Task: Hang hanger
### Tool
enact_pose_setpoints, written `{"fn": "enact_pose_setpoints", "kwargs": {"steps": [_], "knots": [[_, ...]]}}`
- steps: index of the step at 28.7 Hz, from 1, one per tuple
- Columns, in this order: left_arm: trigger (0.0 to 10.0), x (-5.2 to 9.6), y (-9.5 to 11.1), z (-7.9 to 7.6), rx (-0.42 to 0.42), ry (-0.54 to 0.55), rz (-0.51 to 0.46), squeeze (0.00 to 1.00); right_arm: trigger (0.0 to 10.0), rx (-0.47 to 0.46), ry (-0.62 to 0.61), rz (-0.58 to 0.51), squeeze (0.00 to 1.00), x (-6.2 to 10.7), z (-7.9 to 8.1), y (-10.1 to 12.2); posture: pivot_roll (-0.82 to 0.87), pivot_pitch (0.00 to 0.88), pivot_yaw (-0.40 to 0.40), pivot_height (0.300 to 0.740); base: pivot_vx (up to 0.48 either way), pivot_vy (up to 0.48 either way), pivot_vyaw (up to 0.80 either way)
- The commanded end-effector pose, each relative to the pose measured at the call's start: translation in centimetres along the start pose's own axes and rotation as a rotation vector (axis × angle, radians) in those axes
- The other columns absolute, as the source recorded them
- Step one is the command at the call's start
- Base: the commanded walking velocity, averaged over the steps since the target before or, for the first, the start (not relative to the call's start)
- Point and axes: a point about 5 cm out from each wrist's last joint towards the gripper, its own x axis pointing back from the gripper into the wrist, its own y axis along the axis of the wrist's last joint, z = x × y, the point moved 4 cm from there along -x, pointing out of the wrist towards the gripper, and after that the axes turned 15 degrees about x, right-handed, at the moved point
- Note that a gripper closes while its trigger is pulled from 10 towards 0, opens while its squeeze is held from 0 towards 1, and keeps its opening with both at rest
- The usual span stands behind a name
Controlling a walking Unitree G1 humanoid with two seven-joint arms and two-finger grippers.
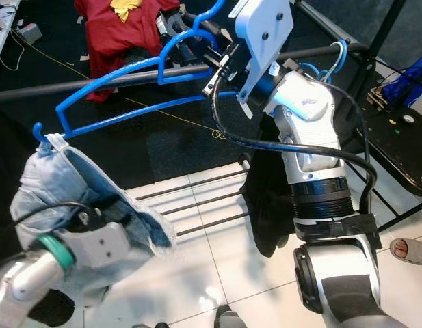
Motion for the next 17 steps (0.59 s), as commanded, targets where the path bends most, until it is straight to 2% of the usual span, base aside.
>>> {"fn": "enact_pose_setpoints", "kwargs": {"steps": [1, 5, 12, 16, 17], "knots": [[10.0, 0.4, -1.5, -1.2, -0.032, -0.061, 0.055, 0.0, 10.0, 0.022, -0.028, -0.055, 0.0, -0.5, -1.1, 1.4, -0.15, 0.157, 0.091, 0.74, 0.0, 0.0, 0.0], [10.0, 0.9, -3.1, -2.2, -0.083, -0.146, 0.099, 0.0, 10.0, 0.028, -0.044, -0.068, 0.0, -0.4, -2.2, 2.1, -0.16, 0.156, 0.096, 0.74, 0.0, 0.0, 0.0], [10.0, 1.0, -3.8, -3.4, -0.086, -0.206, 0.132, 0.0, 10.0, 0.043, -0.064, -0.075, 0.0, -0.3, -3.4, 2.5, -0.17, 0.154, 0.097, 0.74, 0.0, 0.0, 0.0], [10.0, 1.2, -3.9, -3.1, -0.104, -0.209, 0.132, 0.0, 10.0, 0.048, -0.058, -0.07, 0.0, -0.2, -3.5, 2.4, -0.17, 0.152, 0.096, 0.74, 0.0, 0.0, 0.0], [10.0, 1.3, -4.0, -2.6, -0.119, -0.204, 0.127, 0.0, 10.0, 0.052, -0.049, -0.061, 0.0, -0.1, -3.4, 2.3, -0.17, 0.152, 0.096, 0.74, 0.0, 0.0, 0.0]]}}
